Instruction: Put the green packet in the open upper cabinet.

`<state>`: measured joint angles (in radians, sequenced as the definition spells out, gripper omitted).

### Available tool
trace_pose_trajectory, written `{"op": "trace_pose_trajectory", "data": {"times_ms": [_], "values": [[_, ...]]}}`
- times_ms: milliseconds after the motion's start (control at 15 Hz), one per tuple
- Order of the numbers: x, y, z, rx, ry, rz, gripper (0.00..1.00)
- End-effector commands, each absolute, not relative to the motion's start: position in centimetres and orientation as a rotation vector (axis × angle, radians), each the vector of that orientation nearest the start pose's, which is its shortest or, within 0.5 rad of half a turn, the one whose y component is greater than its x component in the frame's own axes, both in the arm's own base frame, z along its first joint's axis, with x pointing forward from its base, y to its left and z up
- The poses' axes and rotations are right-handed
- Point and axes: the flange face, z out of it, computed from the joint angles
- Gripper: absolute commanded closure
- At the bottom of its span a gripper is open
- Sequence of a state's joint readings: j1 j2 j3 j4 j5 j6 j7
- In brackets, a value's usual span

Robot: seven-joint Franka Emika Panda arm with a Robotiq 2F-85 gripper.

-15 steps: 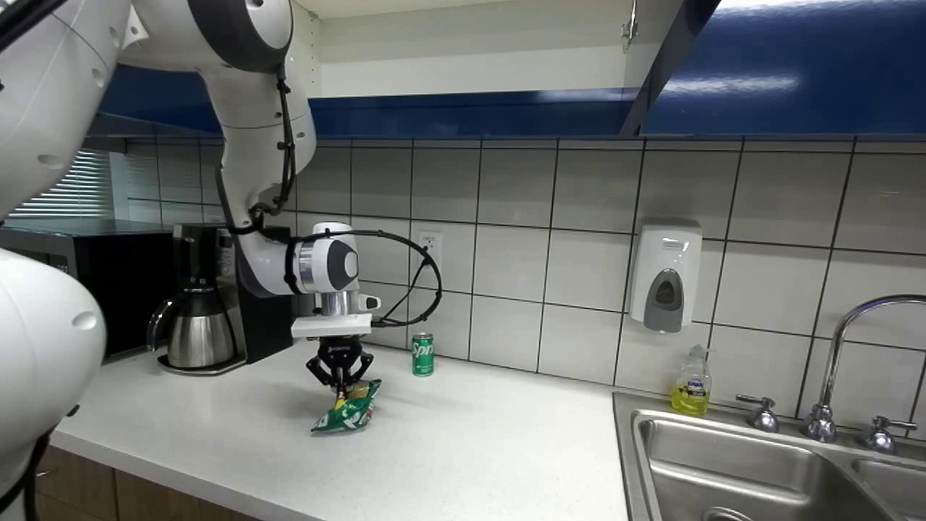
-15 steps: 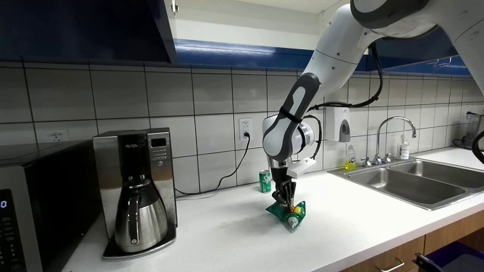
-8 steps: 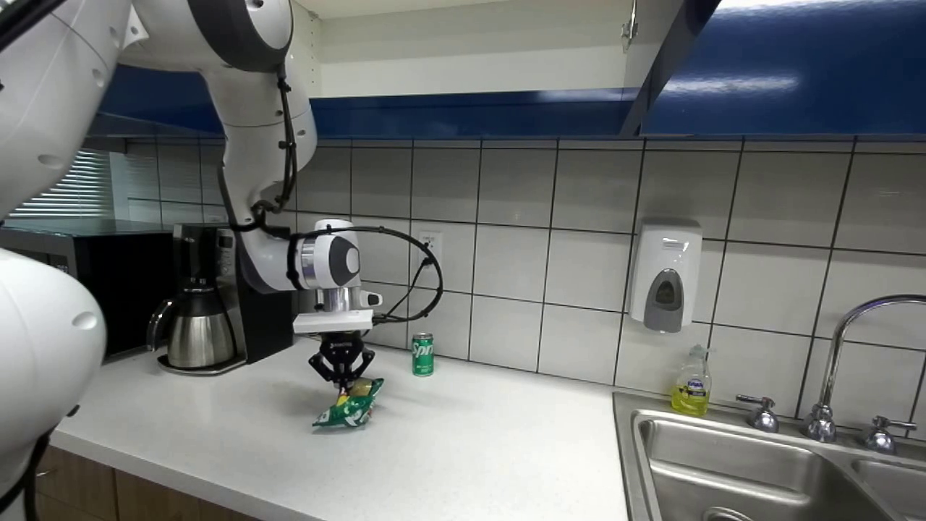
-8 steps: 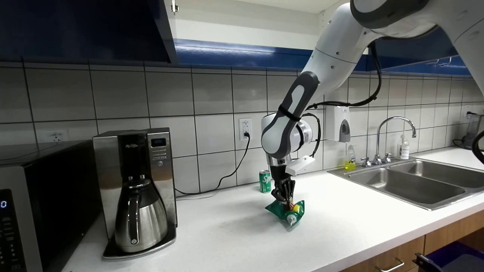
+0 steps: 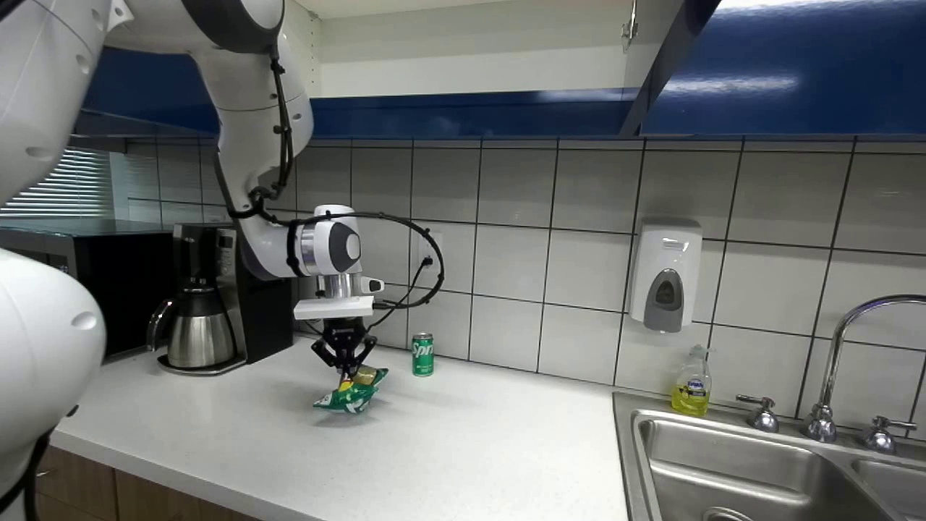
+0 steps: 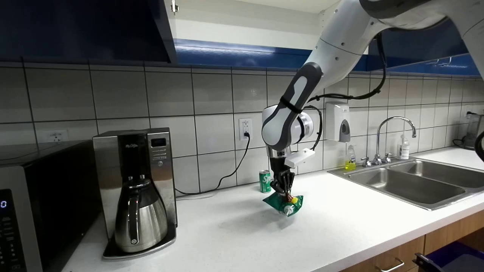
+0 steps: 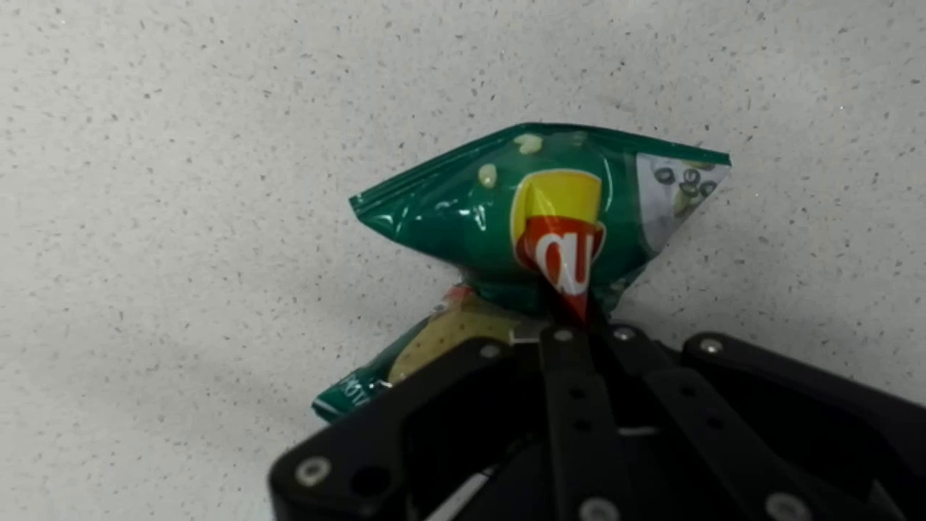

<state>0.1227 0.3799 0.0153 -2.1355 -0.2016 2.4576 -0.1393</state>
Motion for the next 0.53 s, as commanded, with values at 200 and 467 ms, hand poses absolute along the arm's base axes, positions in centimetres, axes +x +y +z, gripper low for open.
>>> {"op": "trace_pose_trajectory", "data": {"times_ms": [200, 467], "values": [[52.6, 7.2, 25.2, -3.186, -0.624, 0.083, 1.00], [49.2, 6.8, 26.5, -3.173, -0.591, 0.072, 1.00]]}}
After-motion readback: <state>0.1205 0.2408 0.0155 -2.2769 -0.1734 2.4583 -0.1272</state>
